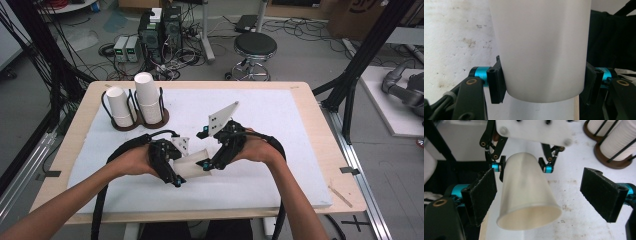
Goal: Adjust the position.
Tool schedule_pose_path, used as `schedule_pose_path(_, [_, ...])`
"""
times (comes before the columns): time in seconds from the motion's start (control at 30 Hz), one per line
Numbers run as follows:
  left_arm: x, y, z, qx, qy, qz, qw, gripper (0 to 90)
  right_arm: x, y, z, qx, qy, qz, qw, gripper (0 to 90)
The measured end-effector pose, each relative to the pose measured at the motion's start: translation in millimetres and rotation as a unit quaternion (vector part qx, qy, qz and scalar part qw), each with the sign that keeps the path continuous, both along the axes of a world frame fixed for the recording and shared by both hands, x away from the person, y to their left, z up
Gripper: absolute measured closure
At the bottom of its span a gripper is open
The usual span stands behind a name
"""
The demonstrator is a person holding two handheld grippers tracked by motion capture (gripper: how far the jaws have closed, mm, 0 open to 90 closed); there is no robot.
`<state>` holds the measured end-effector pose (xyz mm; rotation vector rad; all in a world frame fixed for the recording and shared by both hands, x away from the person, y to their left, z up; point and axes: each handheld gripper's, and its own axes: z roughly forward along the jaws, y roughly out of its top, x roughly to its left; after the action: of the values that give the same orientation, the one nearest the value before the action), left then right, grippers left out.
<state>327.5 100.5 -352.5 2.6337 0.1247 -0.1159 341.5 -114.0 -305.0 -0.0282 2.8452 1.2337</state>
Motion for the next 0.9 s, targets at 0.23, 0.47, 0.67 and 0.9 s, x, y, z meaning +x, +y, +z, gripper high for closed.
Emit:
schedule_pose_path(0.23, [0.5,10.8,3.3,-0.053,-0.002,0.021,0.9984,35.1,-1.5,-15.6,-0.9,0.036,0.003,-0.015,0.9992,14.5])
schedule_pose_path(0.47, [0.3,21.0,4.7,-0.114,0.001,0.037,0.9927,35.1,-1.6,-32.6,-6.0,0.081,0.009,-0.032,0.9962,14.5])
schedule_pose_path(0.67, [0.0,27.2,3.4,-0.162,0.000,0.048,0.9856,35.1,-2.5,-45.5,-11.0,0.115,0.013,-0.046,0.9922,14.5])
schedule_pose_path(0.9, [-0.7,31.7,-1.1,-0.206,-0.013,0.063,0.9764,35.1,-1.7,-57.6,-18.8,0.138,0.020,-0.063,0.9882,14.5])
